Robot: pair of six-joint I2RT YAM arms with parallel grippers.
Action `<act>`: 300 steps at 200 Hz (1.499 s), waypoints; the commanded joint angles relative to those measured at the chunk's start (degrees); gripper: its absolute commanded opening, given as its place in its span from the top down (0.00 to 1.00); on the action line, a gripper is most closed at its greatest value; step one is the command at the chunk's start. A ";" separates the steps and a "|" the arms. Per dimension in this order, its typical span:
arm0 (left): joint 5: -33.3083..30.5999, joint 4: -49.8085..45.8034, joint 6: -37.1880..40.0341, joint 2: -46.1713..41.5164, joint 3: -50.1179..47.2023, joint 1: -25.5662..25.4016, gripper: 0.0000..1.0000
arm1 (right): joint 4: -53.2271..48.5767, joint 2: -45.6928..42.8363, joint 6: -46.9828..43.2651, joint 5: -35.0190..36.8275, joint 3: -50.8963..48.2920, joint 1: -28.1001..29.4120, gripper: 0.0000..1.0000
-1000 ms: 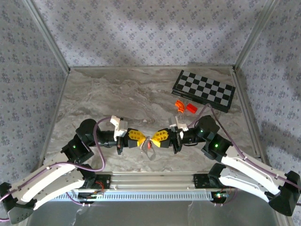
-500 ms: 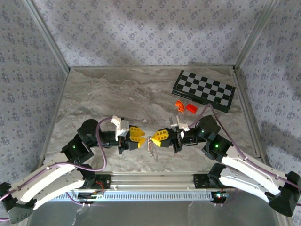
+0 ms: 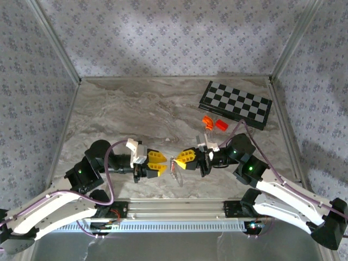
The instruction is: Put the keys on the keyring
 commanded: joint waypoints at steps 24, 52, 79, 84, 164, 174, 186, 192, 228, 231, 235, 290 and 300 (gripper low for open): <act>0.18 0.62 1.92 0.79 1.72 -1.23 0.79 | 5.01 -1.68 2.85 -3.21 0.30 -0.34 1.00; 1.02 0.40 2.19 1.41 2.54 -1.82 0.83 | 5.68 -1.97 3.60 -3.36 0.82 -0.37 1.00; 0.80 0.65 2.65 1.68 2.89 -2.17 0.87 | 6.90 -1.79 4.57 -3.49 1.02 -0.52 1.00; 0.76 0.92 2.70 1.76 2.95 -2.31 0.88 | 6.90 -1.80 4.59 -3.49 0.95 -0.43 1.00; 0.33 4.07 3.98 4.76 4.33 -4.57 0.90 | 4.63 -1.67 3.30 -2.43 1.16 -0.45 1.00; 0.22 4.33 3.99 4.83 4.45 -4.65 0.90 | 4.38 -1.61 3.15 -2.36 1.29 -0.43 1.00; -0.32 4.42 4.21 4.78 4.56 -4.66 0.91 | 4.13 -1.61 2.94 -2.34 1.21 -0.44 1.00; -0.53 4.55 4.23 4.72 4.64 -4.66 0.91 | 3.91 -1.53 2.82 -2.34 1.26 -0.50 1.00; -2.22 5.54 4.80 4.59 4.93 -4.66 0.94 | 3.34 -1.49 2.41 -2.12 1.20 -0.39 1.00; -2.21 5.72 4.80 4.66 4.84 -4.66 0.95 | 3.27 -1.44 2.40 -2.08 1.17 -0.38 1.00; -2.23 5.83 4.84 4.66 4.84 -4.69 0.95 | 3.16 -1.44 2.31 -2.00 1.07 -0.35 1.00; -1.53 6.87 4.32 4.49 4.61 -4.75 0.95 | 1.25 -1.55 0.90 -0.51 0.88 -0.24 1.00; -1.70 6.87 4.32 4.45 4.67 -4.74 0.95 | 1.20 -1.45 0.81 -0.45 0.88 -0.14 1.00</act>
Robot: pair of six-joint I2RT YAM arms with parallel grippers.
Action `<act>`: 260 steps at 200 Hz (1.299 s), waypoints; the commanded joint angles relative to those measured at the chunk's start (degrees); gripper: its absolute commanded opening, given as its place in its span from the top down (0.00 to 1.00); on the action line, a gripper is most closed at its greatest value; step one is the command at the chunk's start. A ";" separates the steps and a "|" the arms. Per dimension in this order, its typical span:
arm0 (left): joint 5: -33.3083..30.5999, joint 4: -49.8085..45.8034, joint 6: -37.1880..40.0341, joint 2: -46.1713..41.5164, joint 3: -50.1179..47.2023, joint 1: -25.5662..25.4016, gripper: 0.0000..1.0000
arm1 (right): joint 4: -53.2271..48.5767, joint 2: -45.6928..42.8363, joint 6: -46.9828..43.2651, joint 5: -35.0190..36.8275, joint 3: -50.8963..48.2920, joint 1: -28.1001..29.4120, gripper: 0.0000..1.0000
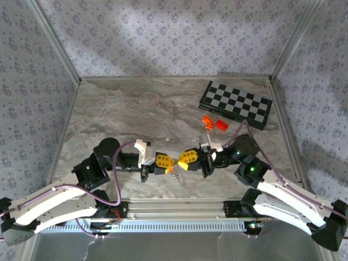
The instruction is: Put the keys on the keyring
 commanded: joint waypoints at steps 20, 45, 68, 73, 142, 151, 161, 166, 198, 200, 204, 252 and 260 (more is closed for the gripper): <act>-0.06 3.18 0.63 -0.44 2.36 -0.53 0.95 | -0.61 -0.22 -1.55 1.31 1.03 0.25 1.00; -0.08 3.69 0.77 -0.25 2.36 -0.62 0.95 | -1.02 -0.24 -1.89 1.50 1.05 0.39 1.00; -0.17 3.67 0.89 0.10 2.48 -0.64 0.97 | -1.31 -0.20 -2.10 1.67 1.00 0.51 1.00; -0.17 3.68 0.93 0.11 2.46 -0.62 0.98 | -1.31 -0.20 -2.08 1.75 0.97 0.57 1.00; -1.20 4.18 1.77 1.63 2.94 -0.62 1.00 | -1.49 -0.11 -2.31 2.29 0.89 1.03 1.00; -1.35 3.97 2.04 2.10 3.21 -0.62 1.00 | -1.40 -0.13 -2.21 2.30 0.91 1.10 1.00; -1.42 3.72 2.30 2.51 3.50 -0.62 1.00 | -1.33 -0.10 -2.22 2.37 0.93 1.06 1.00; -1.53 3.69 2.39 2.65 3.59 -0.62 1.00 | -1.39 -0.02 -2.18 2.37 0.94 1.17 1.00; -1.82 3.02 2.75 2.13 3.78 -0.62 1.00 | -1.57 -0.28 -2.30 2.64 0.51 1.14 1.00; -1.84 2.89 2.85 2.13 3.82 -0.62 1.00 | -1.57 -0.32 -2.34 2.64 0.52 1.09 1.00; -1.92 2.55 2.95 1.99 3.89 -0.62 1.00 | -1.52 -0.37 -2.37 2.64 0.53 1.21 1.00; -3.79 -4.53 5.71 2.18 6.56 -0.61 1.00 | -1.74 -1.23 -2.39 2.72 0.28 1.14 1.00; -4.09 -6.70 6.36 2.60 7.59 -0.62 1.00 | -1.84 -1.46 -2.32 2.80 0.15 1.10 1.00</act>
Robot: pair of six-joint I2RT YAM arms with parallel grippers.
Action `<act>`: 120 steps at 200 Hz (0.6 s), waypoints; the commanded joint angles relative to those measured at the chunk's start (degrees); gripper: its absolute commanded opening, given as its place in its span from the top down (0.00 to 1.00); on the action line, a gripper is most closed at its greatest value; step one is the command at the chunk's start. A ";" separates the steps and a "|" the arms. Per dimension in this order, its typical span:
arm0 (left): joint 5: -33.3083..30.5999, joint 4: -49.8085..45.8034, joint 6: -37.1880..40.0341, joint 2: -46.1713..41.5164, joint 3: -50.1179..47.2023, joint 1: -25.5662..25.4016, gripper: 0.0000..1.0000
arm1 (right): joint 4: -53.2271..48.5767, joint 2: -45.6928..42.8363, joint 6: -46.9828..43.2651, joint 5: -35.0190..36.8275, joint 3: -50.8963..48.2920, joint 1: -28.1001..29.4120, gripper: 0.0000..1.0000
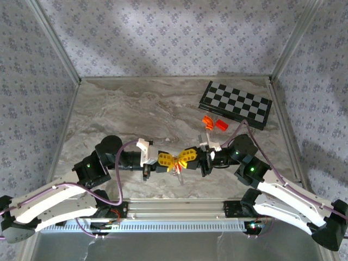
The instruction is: Put the keys on the keyring
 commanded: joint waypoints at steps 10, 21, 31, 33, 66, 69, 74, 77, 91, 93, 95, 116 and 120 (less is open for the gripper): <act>-3.06 -5.86 3.68 1.15 5.61 -0.27 1.00 | 0.30 -1.79 -0.76 -0.47 -0.03 0.66 1.00; -4.49 -6.91 3.89 1.44 6.35 -0.29 0.97 | 0.88 -1.97 -0.24 -0.60 -0.25 0.67 1.00; -5.46 -7.47 3.93 1.59 6.78 -0.29 0.91 | 1.65 -1.90 0.33 -0.58 -0.44 0.61 1.00; -5.66 -7.54 3.92 1.62 6.95 -0.29 0.90 | 1.74 -1.87 0.41 -0.63 -0.44 0.59 1.00; -7.11 -9.14 4.25 2.76 9.15 -0.29 0.88 | 1.80 -1.42 0.69 -0.62 -0.61 0.41 1.00; -7.18 -9.27 4.22 2.87 9.32 -0.29 0.88 | 1.80 -1.42 0.68 -0.64 -0.69 0.36 1.00; -7.26 -9.43 4.28 2.99 9.55 -0.29 0.88 | 1.74 -1.43 0.78 -0.72 -0.70 0.26 1.00; -7.28 -9.52 4.33 3.07 9.63 -0.29 0.88 | 1.79 -1.42 0.77 -0.73 -0.69 0.16 1.00; -7.37 -9.70 4.42 3.39 10.18 -0.29 0.88 | 2.03 -1.35 0.89 -0.82 -0.77 -0.09 1.00; -7.37 -9.74 4.43 3.52 10.30 -0.29 0.88 | 2.12 -1.34 0.95 -0.82 -0.78 -0.05 1.00; -7.43 -9.80 4.46 3.60 10.38 -0.29 0.88 | 2.21 -1.38 1.03 -0.86 -0.79 -0.06 1.00; -7.80 -10.23 4.57 4.57 11.39 -0.28 0.88 | 3.32 -1.28 1.58 -0.97 -1.15 -0.26 1.00; -7.94 -10.40 4.71 4.81 11.60 -0.29 0.88 | 3.48 -1.27 1.68 -1.07 -1.24 -0.21 1.00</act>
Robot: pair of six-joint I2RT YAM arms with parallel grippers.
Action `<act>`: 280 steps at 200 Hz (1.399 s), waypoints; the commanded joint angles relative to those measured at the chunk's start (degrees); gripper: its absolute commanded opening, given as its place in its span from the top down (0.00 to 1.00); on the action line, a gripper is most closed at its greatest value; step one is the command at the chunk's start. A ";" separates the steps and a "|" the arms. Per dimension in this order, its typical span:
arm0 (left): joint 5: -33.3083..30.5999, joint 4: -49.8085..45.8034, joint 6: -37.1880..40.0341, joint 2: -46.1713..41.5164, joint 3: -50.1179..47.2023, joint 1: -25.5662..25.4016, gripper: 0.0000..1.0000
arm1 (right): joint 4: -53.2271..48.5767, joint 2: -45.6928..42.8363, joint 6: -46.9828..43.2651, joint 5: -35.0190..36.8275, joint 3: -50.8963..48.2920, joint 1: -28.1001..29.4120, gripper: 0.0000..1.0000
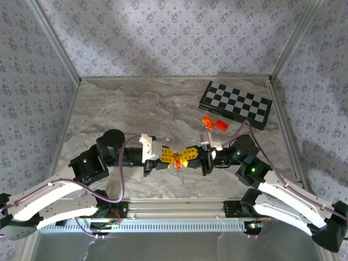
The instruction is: Put the keys on the keyring
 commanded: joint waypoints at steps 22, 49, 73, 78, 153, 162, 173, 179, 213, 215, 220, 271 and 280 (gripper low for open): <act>-3.32 -1.18 1.82 2.97 5.49 0.10 0.88 | 4.34 -0.12 1.89 -2.68 -0.94 0.10 1.00; -3.06 -4.36 2.78 5.13 8.84 0.08 0.87 | 5.50 -0.44 2.98 -2.46 -1.36 -0.01 1.00; -3.11 -6.11 3.14 6.65 10.91 0.08 0.87 | 9.14 -1.14 5.43 -1.74 -2.78 -0.48 1.00; -3.23 -6.39 3.23 6.98 11.33 0.08 0.87 | 10.59 -1.29 6.08 -1.44 -3.35 -0.58 1.00; -6.94 -7.50 1.33 6.02 12.33 0.08 0.83 | 25.21 -3.01 13.82 0.22 -9.24 -4.01 1.00; -7.39 -7.52 0.92 5.05 11.26 0.08 0.83 | 26.53 -2.92 14.45 0.18 -9.43 -4.58 1.00; -7.68 -7.43 0.34 4.05 9.94 0.08 0.83 | 28.23 -2.65 15.22 -0.08 -9.62 -5.05 1.00; -7.76 -7.55 0.03 3.62 9.42 0.08 0.83 | 29.13 -2.19 15.76 -0.24 -9.54 -5.31 1.00; -6.81 -7.91 -0.56 2.17 7.12 0.08 0.82 | 33.19 -0.27 17.57 -1.01 -9.38 -5.68 1.00; -6.80 -7.87 -0.55 1.98 6.88 0.13 0.82 | 33.39 -0.17 17.66 -1.03 -9.37 -5.70 1.00; -6.80 -7.63 -0.47 1.62 6.38 0.09 0.82 | 33.86 0.02 17.84 -1.04 -9.43 -5.71 1.00; -6.60 -3.24 0.89 0.05 2.89 0.08 0.83 | 36.42 1.48 19.65 -2.58 -8.59 -5.58 1.00; -6.15 -2.34 1.10 0.22 2.81 0.08 0.84 | 36.04 1.50 19.59 -2.76 -8.48 -5.59 1.00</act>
